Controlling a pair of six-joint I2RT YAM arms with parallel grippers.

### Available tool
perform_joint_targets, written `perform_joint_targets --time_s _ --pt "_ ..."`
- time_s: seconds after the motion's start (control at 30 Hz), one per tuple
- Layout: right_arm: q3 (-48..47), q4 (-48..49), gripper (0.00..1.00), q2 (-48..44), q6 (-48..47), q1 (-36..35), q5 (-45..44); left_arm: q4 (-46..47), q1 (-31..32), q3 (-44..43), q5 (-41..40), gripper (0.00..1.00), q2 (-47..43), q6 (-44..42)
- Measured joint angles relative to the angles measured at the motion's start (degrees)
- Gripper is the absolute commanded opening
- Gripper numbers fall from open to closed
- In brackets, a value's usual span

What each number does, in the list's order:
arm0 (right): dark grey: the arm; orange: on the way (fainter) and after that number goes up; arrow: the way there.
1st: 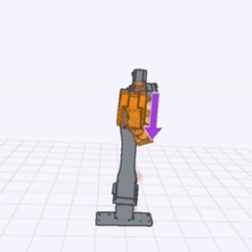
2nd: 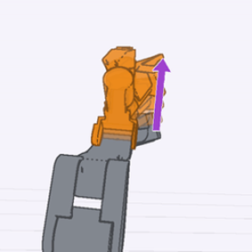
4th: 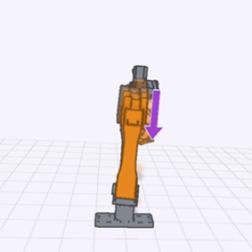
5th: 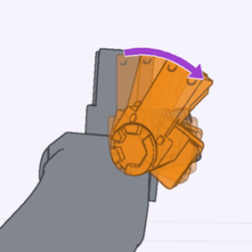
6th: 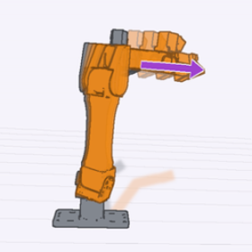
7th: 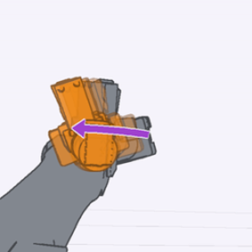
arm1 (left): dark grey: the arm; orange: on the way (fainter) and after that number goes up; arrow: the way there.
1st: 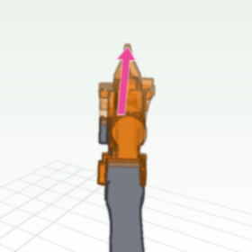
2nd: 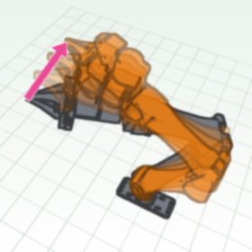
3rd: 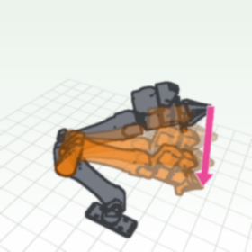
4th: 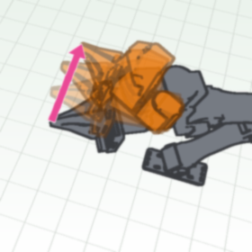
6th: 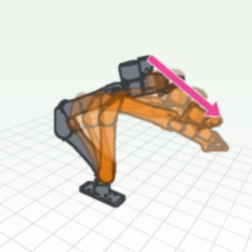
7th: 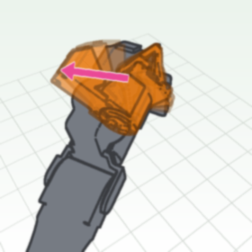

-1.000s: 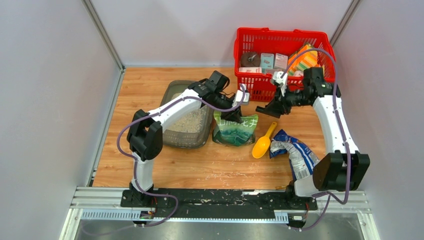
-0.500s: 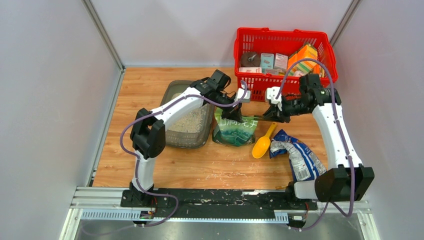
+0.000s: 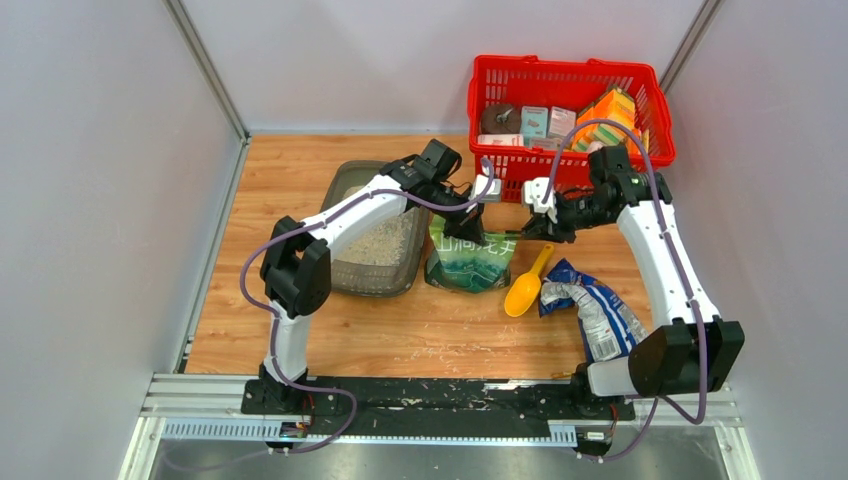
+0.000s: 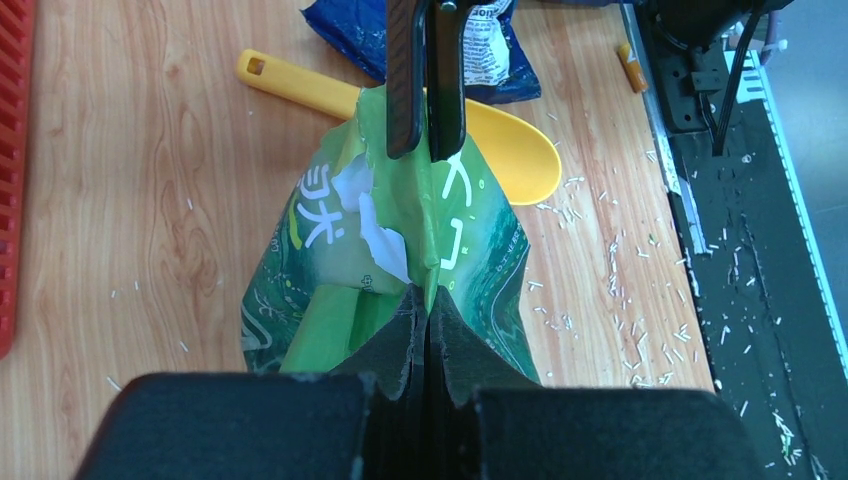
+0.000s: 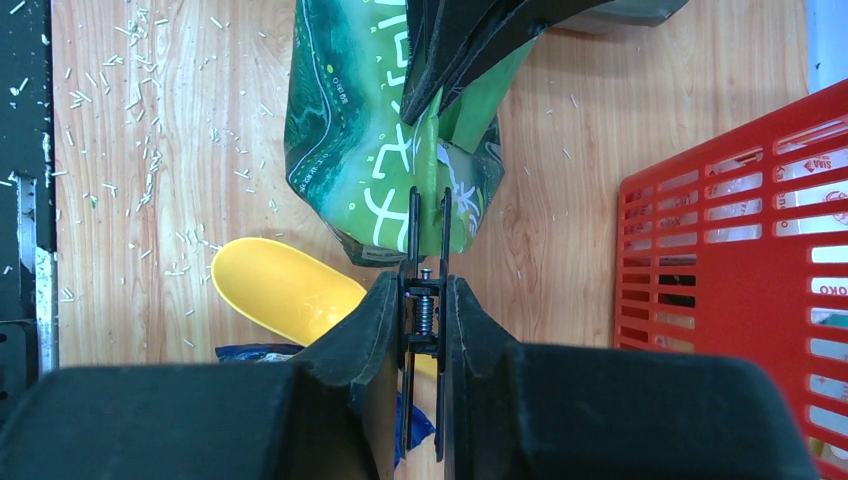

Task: Fill the litter box with clean litter

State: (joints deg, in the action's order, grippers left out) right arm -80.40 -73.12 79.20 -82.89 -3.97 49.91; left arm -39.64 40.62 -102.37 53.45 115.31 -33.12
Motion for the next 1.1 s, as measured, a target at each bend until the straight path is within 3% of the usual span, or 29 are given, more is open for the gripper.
perform_joint_targets --time_s 0.73,1.1 --pt "-9.3 -5.6 0.0 10.8 -2.3 -0.5 1.4 6.7 -0.2 3.1 -1.8 0.0 -0.9 2.9" --pt "-7.2 -4.6 0.0 12.5 -3.1 -1.6 3.4 12.3 0.2 6.7 -4.1 0.0 -2.4 8.2"
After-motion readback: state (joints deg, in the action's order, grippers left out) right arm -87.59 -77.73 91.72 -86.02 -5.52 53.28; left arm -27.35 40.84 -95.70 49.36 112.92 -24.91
